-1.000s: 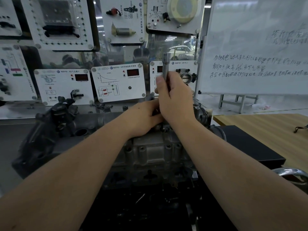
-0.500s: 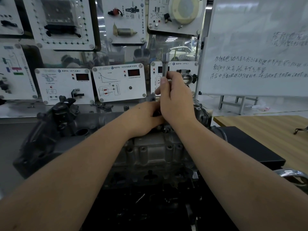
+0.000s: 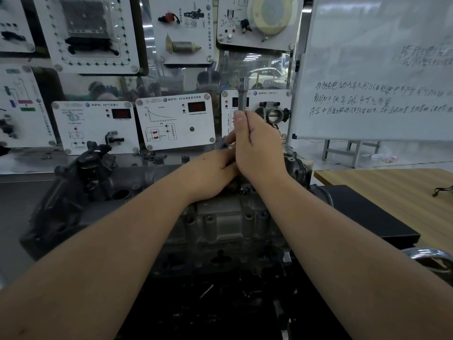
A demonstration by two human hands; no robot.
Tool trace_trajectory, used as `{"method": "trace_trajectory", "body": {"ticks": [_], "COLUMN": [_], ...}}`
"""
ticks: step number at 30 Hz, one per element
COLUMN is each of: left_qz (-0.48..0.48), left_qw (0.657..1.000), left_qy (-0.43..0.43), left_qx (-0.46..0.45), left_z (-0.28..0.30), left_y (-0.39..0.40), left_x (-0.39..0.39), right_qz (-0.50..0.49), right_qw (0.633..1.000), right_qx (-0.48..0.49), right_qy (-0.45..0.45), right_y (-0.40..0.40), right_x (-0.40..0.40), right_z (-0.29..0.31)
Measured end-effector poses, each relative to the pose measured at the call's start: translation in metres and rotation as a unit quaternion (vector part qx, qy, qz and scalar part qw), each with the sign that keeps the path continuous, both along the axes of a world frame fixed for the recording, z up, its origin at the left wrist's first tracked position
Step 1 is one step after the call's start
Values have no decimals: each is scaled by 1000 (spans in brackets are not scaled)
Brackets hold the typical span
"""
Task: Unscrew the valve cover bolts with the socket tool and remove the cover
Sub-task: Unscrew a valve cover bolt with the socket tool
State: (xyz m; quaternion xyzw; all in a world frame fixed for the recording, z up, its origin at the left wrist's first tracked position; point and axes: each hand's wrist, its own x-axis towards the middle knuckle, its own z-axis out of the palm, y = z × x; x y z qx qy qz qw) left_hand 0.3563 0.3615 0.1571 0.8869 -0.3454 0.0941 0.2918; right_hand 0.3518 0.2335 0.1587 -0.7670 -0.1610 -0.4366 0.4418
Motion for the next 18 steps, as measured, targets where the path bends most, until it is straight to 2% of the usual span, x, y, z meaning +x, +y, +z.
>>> {"method": "trace_trajectory", "body": {"ticks": [4, 7, 15, 18], "left_qz": [-3, -1, -14, -12], "left_qw": [1000, 1000, 999, 999], "left_qy": [-12, -22, -20, -26], "left_qx": [13, 11, 31, 30], "left_z": [-1, -2, 0, 0], "left_y": [1, 0, 0, 1], "left_x": [3, 4, 2, 3], "right_qz": [11, -18, 35, 7], "right_qw": [1000, 1000, 998, 1000], "right_qx": [9, -2, 40, 24], "right_qy": [5, -20, 16, -1], "right_y": [-2, -1, -1, -2], "right_x": [0, -1, -1, -1], "right_z": [0, 0, 2, 1]}}
